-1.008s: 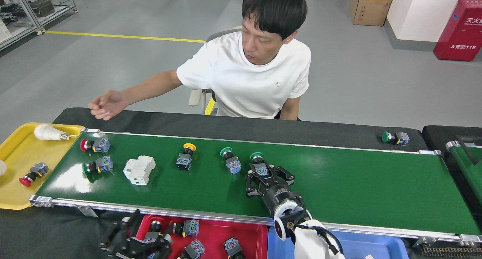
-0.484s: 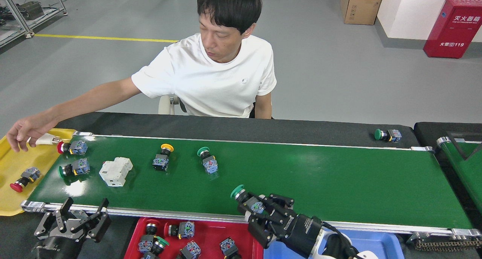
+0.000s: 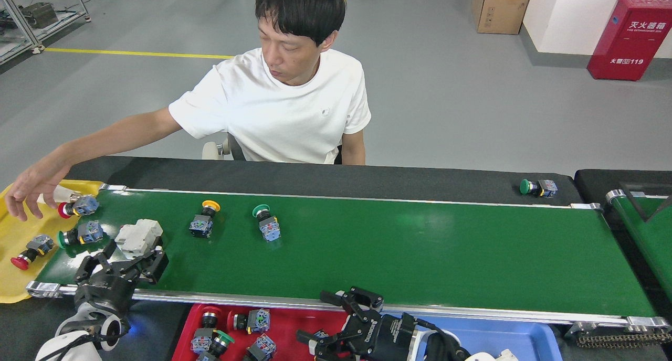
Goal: Pick switch part from conveyor to tray
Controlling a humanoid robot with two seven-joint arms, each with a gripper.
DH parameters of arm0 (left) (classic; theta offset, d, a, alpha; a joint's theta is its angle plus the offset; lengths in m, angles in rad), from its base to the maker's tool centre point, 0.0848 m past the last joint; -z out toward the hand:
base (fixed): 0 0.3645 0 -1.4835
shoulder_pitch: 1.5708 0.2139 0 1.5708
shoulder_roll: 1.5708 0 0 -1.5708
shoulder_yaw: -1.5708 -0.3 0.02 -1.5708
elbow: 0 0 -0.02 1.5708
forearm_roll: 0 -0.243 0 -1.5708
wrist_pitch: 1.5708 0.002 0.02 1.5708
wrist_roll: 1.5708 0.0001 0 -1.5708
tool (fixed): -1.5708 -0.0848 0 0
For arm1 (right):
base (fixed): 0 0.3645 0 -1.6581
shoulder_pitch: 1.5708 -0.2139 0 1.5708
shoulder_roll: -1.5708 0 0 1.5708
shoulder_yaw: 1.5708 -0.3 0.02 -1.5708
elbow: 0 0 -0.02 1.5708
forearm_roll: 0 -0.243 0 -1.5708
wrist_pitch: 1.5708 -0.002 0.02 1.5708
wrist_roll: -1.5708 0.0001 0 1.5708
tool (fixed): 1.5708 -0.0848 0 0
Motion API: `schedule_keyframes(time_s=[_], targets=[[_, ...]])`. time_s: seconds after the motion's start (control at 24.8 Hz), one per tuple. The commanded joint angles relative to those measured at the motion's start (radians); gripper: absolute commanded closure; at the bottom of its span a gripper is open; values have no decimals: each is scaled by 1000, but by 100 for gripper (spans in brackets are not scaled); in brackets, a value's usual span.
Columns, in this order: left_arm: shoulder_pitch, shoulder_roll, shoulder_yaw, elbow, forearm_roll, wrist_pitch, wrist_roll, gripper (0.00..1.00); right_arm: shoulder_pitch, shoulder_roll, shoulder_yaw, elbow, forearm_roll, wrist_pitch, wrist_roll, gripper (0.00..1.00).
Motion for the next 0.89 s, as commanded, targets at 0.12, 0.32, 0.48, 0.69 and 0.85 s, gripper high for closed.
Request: schedule_keyframes(time_s=[0.12, 0.32, 0.48, 0.69, 0.85], targets=[[-113, 44, -63, 154, -3, 29, 68, 0, -17, 19, -281, -31, -3, 147, -27, 1], [-176, 64, -117, 278, 2, 48, 112, 32, 7, -2, -463, -38, 28, 352, -110, 2], [-175, 78, -120, 289, 6, -35, 126, 89, 110, -73, -479, -95, 123, 531, -281, 2], [-132, 78, -107, 220, 43, -58, 129, 91, 383, -133, -485, -264, 131, 540, -346, 1], [78, 92, -89, -90, 95, -55, 120, 90, 437, -131, -500, -296, 131, 536, -344, 1]])
